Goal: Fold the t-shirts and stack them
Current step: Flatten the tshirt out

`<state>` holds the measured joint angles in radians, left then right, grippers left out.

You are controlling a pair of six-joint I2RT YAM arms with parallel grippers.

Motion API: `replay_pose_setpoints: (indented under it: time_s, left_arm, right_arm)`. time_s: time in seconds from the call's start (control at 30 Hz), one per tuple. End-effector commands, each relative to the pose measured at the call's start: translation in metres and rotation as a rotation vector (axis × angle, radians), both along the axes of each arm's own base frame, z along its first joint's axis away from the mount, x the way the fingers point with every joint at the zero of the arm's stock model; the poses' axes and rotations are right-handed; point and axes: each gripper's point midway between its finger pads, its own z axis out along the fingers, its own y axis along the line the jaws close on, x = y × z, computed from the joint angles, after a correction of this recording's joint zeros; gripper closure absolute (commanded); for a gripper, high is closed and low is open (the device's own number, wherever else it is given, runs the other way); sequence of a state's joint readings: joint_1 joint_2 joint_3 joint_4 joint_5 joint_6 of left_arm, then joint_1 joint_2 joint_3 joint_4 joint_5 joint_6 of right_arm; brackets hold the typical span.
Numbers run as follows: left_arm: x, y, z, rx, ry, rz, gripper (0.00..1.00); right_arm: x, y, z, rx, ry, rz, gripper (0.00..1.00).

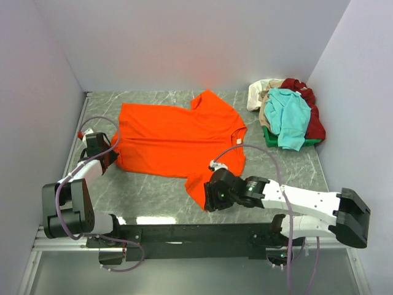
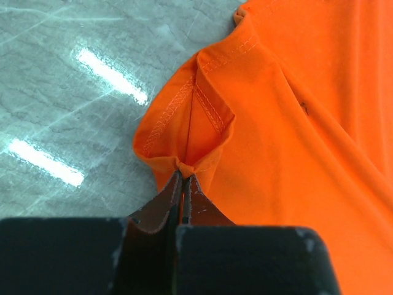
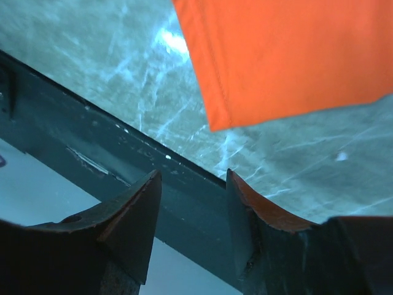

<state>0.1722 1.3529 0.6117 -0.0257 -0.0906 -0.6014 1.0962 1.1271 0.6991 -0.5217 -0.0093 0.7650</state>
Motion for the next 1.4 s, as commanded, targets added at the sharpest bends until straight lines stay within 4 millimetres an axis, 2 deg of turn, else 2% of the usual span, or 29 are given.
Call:
replay_pose_setpoints:
  time_s: [0.0, 0.23, 0.5, 0.67, 0.93, 1.0, 1.1, 1.13, 1.23, 1.27, 1.3, 1.37]
  left_arm:
    - [0.008, 0.004, 0.008, 0.019, -0.047, -0.017, 0.99]
    - [0.008, 0.002, 0.003, 0.001, -0.041, -0.029, 0.99]
    - [0.007, 0.002, 0.003, -0.005, -0.046, -0.033, 0.99]
    - [0.008, 0.001, 0.003, -0.011, -0.048, -0.041, 1.0]
    - [0.007, 0.001, 0.003, -0.013, -0.047, -0.041, 0.99]
    - [0.007, 0.002, 0.003, -0.012, -0.049, -0.039, 1.0]
    - [0.007, 0.001, 0.004, -0.012, -0.05, -0.038, 0.99]
    - [0.007, 0.002, 0.004, -0.009, -0.05, -0.035, 0.99]
    - [0.005, 0.005, 0.005, -0.004, -0.049, -0.019, 0.99]
    - [0.004, 0.006, 0.007, 0.001, -0.048, -0.009, 0.99]
    - [0.003, 0.007, 0.007, 0.0, -0.05, 0.001, 0.99]
    - [0.0, 0.01, 0.009, 0.007, -0.054, 0.025, 0.99]
  right_arm:
    - [-0.01, 0.014, -0.016, -0.017, 0.036, -0.043, 0.47]
    - [-0.009, 0.026, -0.031, -0.09, 0.018, -0.05, 0.46]
    - [0.006, 0.024, -0.045, -0.17, -0.038, -0.102, 0.47]
    - [0.014, 0.025, -0.048, -0.199, -0.057, -0.136, 0.49]
    - [0.018, 0.02, -0.058, -0.252, -0.065, -0.156, 0.52]
    - [0.018, 0.019, -0.06, -0.261, -0.063, -0.158, 0.55]
    - [0.017, 0.017, -0.061, -0.268, -0.065, -0.159, 0.66]
    - [0.017, 0.016, -0.062, -0.269, -0.065, -0.159, 0.74]
    - [0.015, 0.012, -0.063, -0.279, -0.06, -0.154, 0.88]
    - [0.013, 0.011, -0.063, -0.283, -0.058, -0.15, 0.97]
    - [0.011, 0.009, -0.062, -0.291, -0.056, -0.15, 1.0]
    - [0.008, 0.005, -0.059, -0.295, -0.061, -0.149, 1.0]
